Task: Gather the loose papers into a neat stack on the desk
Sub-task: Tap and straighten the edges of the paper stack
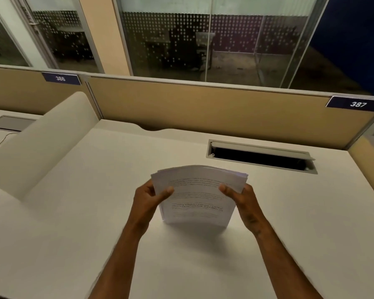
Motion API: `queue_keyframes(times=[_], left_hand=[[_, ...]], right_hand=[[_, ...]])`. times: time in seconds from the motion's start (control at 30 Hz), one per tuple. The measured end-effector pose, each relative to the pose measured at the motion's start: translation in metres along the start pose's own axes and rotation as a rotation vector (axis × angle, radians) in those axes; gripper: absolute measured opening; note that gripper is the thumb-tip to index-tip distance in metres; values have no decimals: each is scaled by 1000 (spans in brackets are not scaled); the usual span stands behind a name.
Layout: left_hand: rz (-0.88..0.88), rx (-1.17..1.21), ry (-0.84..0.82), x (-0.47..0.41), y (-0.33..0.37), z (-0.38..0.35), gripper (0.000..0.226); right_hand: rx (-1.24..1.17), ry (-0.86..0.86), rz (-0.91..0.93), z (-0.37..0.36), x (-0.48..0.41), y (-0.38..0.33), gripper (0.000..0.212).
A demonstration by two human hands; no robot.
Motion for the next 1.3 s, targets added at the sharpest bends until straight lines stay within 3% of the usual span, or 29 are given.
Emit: queue_keyframes(times=[0.1,0.27,0.3,0.4,0.47,0.57,0.67,0.8,0.97,1.1,1.17,1.3], left_hand=[[-99,-23,59,-11,30,-9,49],[-58,-226,217,-25,32,-17,42],[-51,-239,222,-25,30,-17,44],[-46,-120,132,-24,16,-19,49],[2,-54,61,-21,-5,-20,46],[96,-99,39,-15,-34,-22,21],[99,-101,79,-12,-35,-23,11],[138,-101,52,1,-50,-22,24],[218,-132,127,14,-73,-19,6],[183,-26,188,6,-58,-5,10],[166,127,272,4,-48,5,12],[150,368,368,4,-47,5,35]], right_hand=[[49,122,139,1,-4,-33,81],[53,284,149,7,-13,-34,43],[48,252,144,6,-15,-29,42],[23,109,31,3,-21,-3,67],[33,58,-58,3,-23,17,49],[28,69,-123,4,-26,34,28],[-12,88,-122,7,-24,32,26],[-13,53,-137,5,-16,44,28],[10,46,-203,-1,-12,62,29],[64,-68,-232,12,-2,61,39],[1,-130,-256,16,9,67,46],[-380,-186,-194,-6,19,60,46]])
Point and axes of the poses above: each hand's wrist, its own x-axis away from the middle knuckle, its own z-axis out of the back of the hand, y = z × x, the point moved 10 cm from there along -x, towards the middle knuckle, and after that the axes turned 7 degrees about -z, right-handed, at the moved point
